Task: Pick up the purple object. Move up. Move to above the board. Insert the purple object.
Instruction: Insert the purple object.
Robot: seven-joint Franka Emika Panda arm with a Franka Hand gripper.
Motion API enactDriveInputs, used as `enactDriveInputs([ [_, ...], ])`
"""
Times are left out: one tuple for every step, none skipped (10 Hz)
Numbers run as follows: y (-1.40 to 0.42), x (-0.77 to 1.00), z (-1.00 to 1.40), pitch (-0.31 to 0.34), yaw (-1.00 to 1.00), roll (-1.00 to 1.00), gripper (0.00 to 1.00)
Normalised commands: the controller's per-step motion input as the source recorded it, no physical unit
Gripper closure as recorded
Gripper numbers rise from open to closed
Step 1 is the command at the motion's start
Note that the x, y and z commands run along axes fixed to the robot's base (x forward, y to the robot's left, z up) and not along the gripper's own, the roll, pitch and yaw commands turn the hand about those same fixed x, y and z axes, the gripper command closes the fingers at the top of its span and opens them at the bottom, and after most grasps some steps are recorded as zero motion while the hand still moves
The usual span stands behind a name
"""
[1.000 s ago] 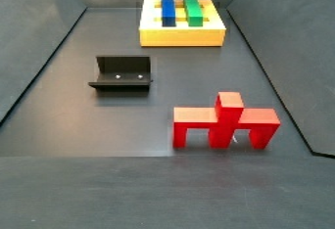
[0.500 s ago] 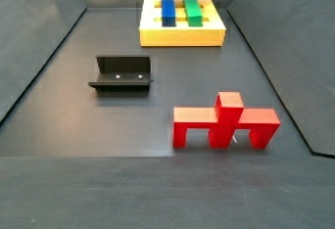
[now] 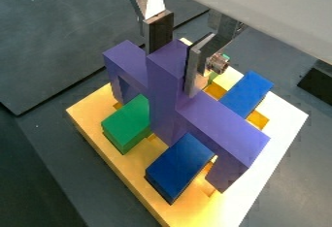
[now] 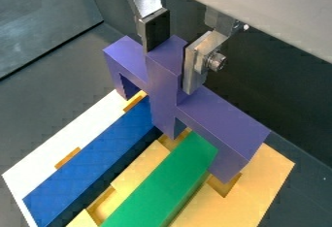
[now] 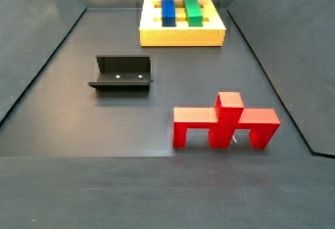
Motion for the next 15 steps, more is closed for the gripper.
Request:
enactDriveInputs([
  [0.00, 0.00, -0.02, 0.000, 0.00, 0.02, 1.00],
  [0.00, -0.08, -0.02, -0.014, 0.00, 0.02, 1.00],
  [0.00, -0.17, -0.02, -0.036, 0.00, 0.00, 1.00],
  [0.00, -0.20, -0.02, -0.044, 0.00, 0.00, 1.00],
  [0.00, -0.06, -0.01, -0.043, 0.00, 0.00, 1.00],
  [0.00, -0.01, -0.06, -0.044, 0.00, 0.00, 1.00],
  [0.00, 0.00, -0.14, -0.034, 0.00, 0.00, 1.00],
  [0.00, 0.07, -0.21, -0.023, 0.00, 0.00, 1.00],
  [0.00, 0.04, -0.24, -0.027, 0.00, 0.01, 1.00],
  [0.00, 0.00, -0.24, -0.031, 0.00, 0.02, 1.00],
  [0.00, 0.00, -0.23, -0.030, 0.00, 0.01, 1.00],
  [0.00, 0.02, -0.19, -0.013, 0.00, 0.02, 1.00],
  [0.00, 0.09, -0.10, 0.000, 0.00, 0.04, 1.00],
  [0.00, 0.13, -0.06, 0.000, 0.00, 0.09, 1.00],
  [0.00, 0.16, -0.06, 0.004, 0.00, 0.13, 1.00],
])
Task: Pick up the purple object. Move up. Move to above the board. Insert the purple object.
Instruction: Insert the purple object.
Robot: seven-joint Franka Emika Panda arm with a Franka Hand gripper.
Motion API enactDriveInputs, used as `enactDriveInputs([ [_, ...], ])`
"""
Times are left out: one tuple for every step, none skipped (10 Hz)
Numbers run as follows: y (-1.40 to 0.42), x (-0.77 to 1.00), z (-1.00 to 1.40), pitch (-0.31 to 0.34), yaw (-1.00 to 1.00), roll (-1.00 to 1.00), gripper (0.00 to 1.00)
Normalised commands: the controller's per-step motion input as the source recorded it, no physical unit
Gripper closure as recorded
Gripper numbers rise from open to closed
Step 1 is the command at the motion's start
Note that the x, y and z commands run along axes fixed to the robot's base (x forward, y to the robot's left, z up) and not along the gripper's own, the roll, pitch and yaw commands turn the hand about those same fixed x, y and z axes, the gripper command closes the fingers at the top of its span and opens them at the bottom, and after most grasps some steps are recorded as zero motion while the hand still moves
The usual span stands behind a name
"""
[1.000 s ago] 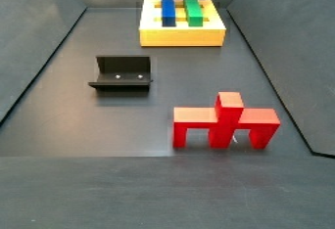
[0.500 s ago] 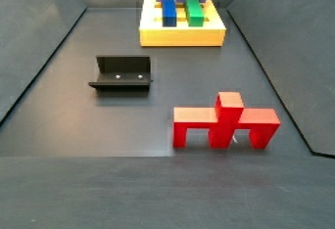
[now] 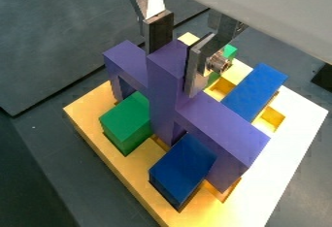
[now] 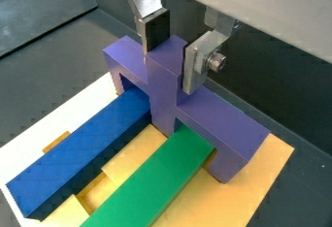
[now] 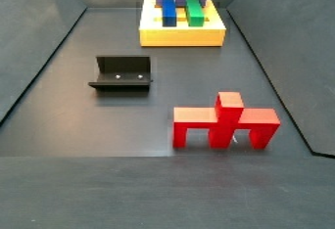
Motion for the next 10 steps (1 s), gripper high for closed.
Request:
enactDriveInputs([
  [0.00, 0.18, -0.06, 0.010, 0.00, 0.14, 1.00],
  [-0.02, 0.12, -0.14, 0.000, 0.00, 0.08, 1.00],
  [-0.10, 0.09, -0.21, 0.000, 0.00, 0.05, 1.00],
  [-0.13, 0.09, -0.23, 0.000, -0.02, 0.06, 1.00],
  [-0.14, 0.09, -0.21, 0.000, -0.03, 0.06, 1.00],
  [-0.09, 0.07, -0.21, 0.000, -0.04, 0.06, 1.00],
  [-0.04, 0.07, -0.16, 0.000, -0.05, 0.08, 1.00],
  [-0.01, 0.04, -0.14, 0.000, -0.06, 0.08, 1.00],
  [-0.06, 0.07, -0.07, 0.000, -0.05, 0.05, 1.00],
  [-0.04, 0.03, 0.00, 0.000, -0.04, 0.00, 1.00],
])
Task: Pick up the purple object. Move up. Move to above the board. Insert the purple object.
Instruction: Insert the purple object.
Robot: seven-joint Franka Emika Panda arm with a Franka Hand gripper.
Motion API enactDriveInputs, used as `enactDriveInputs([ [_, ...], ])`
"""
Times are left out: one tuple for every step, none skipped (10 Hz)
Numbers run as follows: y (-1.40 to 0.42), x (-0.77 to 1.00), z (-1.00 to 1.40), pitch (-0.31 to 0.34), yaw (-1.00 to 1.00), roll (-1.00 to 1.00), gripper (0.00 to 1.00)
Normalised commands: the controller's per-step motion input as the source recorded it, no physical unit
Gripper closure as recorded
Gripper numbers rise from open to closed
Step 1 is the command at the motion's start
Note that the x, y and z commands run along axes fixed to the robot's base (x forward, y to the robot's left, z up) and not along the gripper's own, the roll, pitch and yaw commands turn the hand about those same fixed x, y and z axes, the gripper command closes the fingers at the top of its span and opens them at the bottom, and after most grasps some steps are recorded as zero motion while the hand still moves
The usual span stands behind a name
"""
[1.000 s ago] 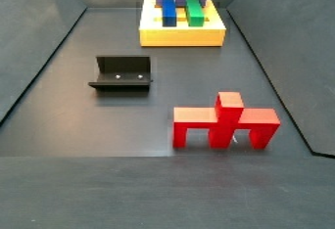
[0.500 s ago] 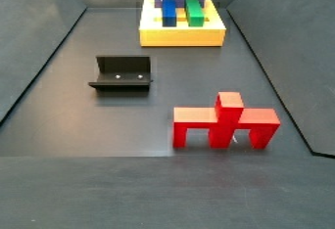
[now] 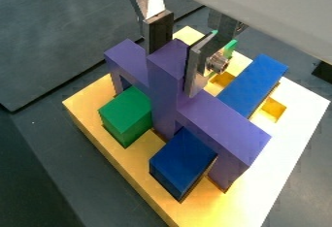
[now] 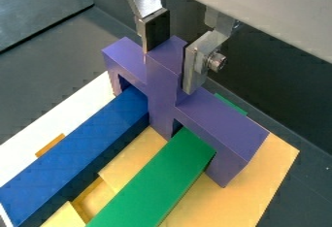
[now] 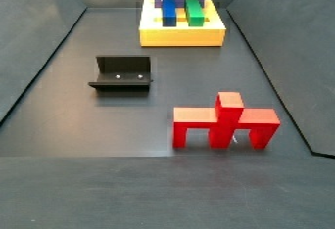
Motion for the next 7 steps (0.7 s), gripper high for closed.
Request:
enactDriveInputs([
  [0.00, 0.00, 0.01, 0.000, -0.02, -0.04, 1.00],
  [0.00, 0.00, 0.00, 0.000, 0.00, -0.04, 1.00],
  [0.00, 0.00, -0.09, -0.020, 0.00, -0.01, 1.00],
  [0.06, 0.00, -0.31, -0.099, 0.00, -0.11, 1.00],
  [0.02, 0.00, -0.34, -0.106, 0.00, -0.17, 1.00],
  [-0.09, 0.17, -0.03, 0.000, 0.00, -0.10, 1.00],
  [0.00, 0.01, -0.17, -0.030, 0.00, -0.12, 1.00],
])
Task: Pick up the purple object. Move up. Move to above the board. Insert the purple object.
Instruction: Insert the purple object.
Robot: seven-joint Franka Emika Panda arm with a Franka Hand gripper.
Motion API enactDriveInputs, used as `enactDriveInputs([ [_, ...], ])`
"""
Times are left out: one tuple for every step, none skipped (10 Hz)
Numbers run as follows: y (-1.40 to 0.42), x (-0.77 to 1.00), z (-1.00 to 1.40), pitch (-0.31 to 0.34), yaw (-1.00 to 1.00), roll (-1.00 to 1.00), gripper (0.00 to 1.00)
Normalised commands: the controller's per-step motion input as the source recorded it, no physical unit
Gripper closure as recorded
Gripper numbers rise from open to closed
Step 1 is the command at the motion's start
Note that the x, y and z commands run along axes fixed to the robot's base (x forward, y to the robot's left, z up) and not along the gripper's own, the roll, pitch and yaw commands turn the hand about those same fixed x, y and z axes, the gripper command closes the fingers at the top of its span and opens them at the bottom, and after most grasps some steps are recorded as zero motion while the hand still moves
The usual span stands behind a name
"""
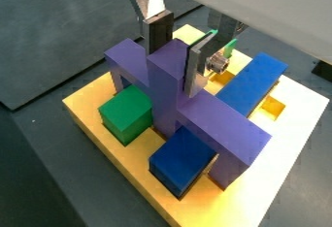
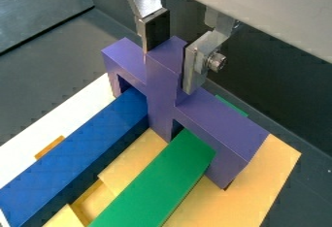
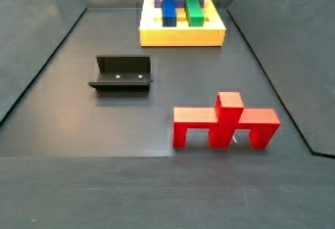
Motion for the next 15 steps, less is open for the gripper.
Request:
enactDriveInputs([
  [-0.05, 0.10, -0.07, 0.000, 0.00, -0.09, 1.00],
  [0.00, 0.00, -0.18, -0.034, 0.00, -0.05, 1.00],
  [0.07, 0.00, -0.26, -0.089, 0.00, -0.07, 1.00],
  [0.07, 0.00, -0.13, -0.027, 0.00, -0.08, 1.00],
  [0.00, 0.05, 0.02, 0.000, 0.06, -0.02, 1.00],
  [0.00, 0.00, 0.19, 0.000, 0.07, -0.08, 1.00],
  [0.00, 0.00, 0.10, 0.000, 0.03, -0.15, 1.00],
  [0.00, 0.00, 0.16, 0.000, 0.01, -0.15, 1.00],
  [0.00, 0.00, 0.11, -0.004, 0.00, -0.18, 1.00],
  [0.00, -0.01, 0.07, -0.010, 0.00, -0.17, 1.00],
  [0.01, -0.03, 0.00, -0.037, 0.00, -0.11, 1.00],
  [0.06, -0.05, 0.00, -0.039, 0.00, -0.07, 1.00],
  [0.11, -0.02, -0.03, -0.033, 0.00, -0.04, 1.00],
  [0.17, -0.01, -0.13, -0.046, 0.00, -0.03, 1.00],
  [0.03, 0.00, -0.17, -0.051, 0.00, -0.04, 1.00],
])
